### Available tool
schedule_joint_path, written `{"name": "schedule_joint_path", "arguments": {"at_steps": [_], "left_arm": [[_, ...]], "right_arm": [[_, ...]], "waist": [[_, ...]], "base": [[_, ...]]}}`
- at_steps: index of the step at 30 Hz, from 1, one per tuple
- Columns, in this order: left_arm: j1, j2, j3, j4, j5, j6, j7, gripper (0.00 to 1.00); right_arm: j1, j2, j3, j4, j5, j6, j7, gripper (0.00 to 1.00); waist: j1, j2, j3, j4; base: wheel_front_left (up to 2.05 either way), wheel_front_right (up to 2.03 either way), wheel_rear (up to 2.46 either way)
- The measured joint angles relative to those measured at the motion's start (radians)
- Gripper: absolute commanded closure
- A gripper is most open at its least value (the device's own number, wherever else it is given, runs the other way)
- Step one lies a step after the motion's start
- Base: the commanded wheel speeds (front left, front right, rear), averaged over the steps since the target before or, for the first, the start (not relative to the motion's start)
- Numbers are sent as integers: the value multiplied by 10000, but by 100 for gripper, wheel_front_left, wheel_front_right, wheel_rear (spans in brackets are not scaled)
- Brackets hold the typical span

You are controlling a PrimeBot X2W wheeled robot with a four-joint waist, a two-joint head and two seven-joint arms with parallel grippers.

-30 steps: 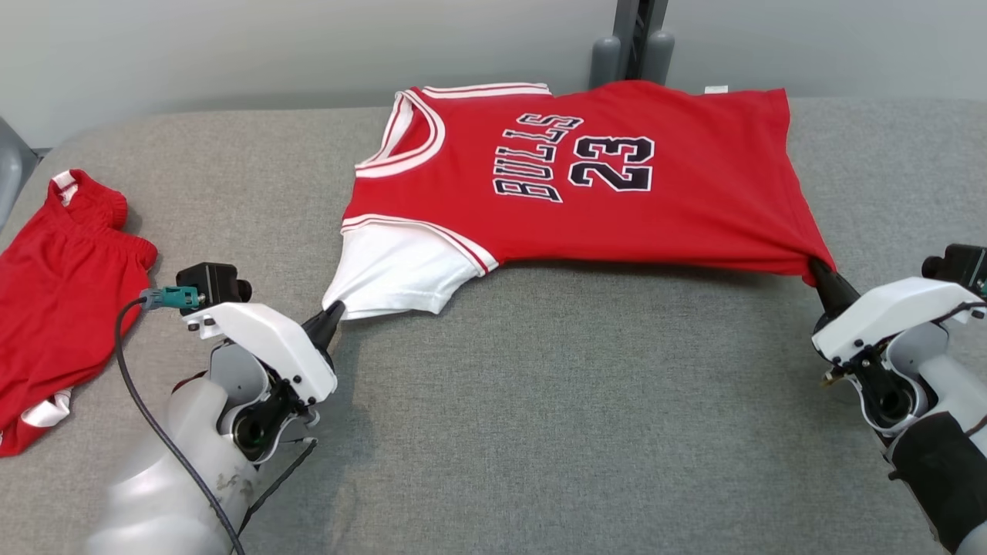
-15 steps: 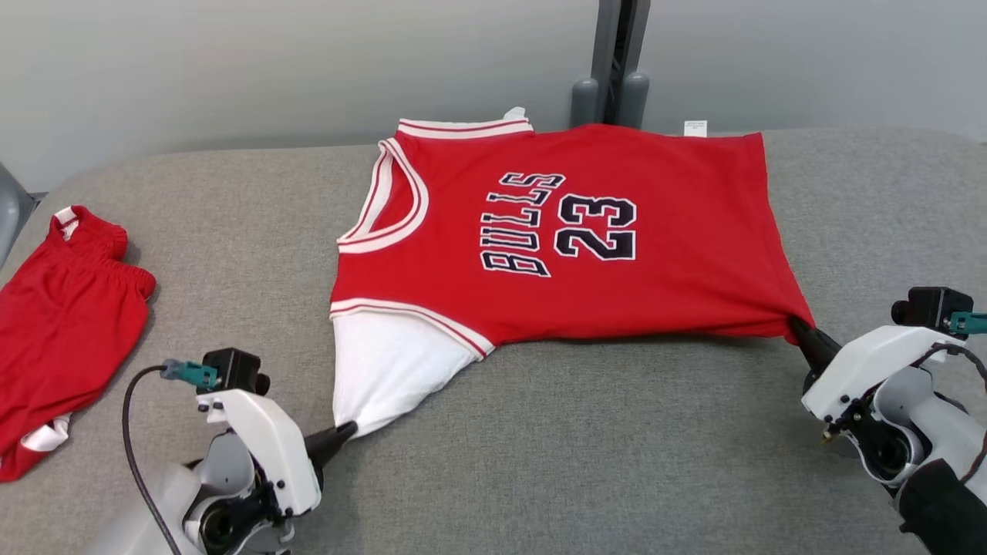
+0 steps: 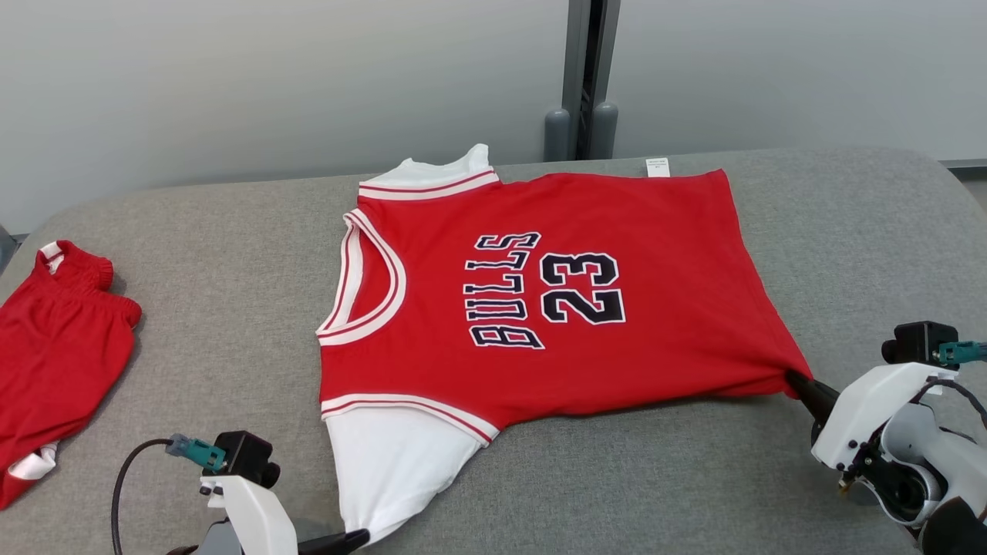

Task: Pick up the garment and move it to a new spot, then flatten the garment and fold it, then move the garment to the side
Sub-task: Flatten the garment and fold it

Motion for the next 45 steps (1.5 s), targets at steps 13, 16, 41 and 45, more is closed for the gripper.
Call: {"name": "schedule_joint_path", "arguments": {"at_steps": [13,16,41,45], "left_arm": [[1204,631,140,-1735,-884,201,447,100],[1305,734,245,-1935,-1114,201,508,100],[2880,2332,209,-3741,-2255,105,1703,100],[3037,2416,176,-3962,-2265,107,1760,100]], "right_arm": [[918,-1081,428,-1622,1315,0,1825,100],[979,-1352,401,-2011,1546,0,2063,100],[2267,-2757,811,-3430,2658,0,4466,100],[2376,-2894,823,-3620,2696,0,4558,100]], "waist": [[0,0,-296,-221],[0,0,-353,-300],[0,0,-736,-532],[0,0,-716,-511]], "base": [[0,0,0],[0,0,0],[0,0,0],[0,0,0]]}}
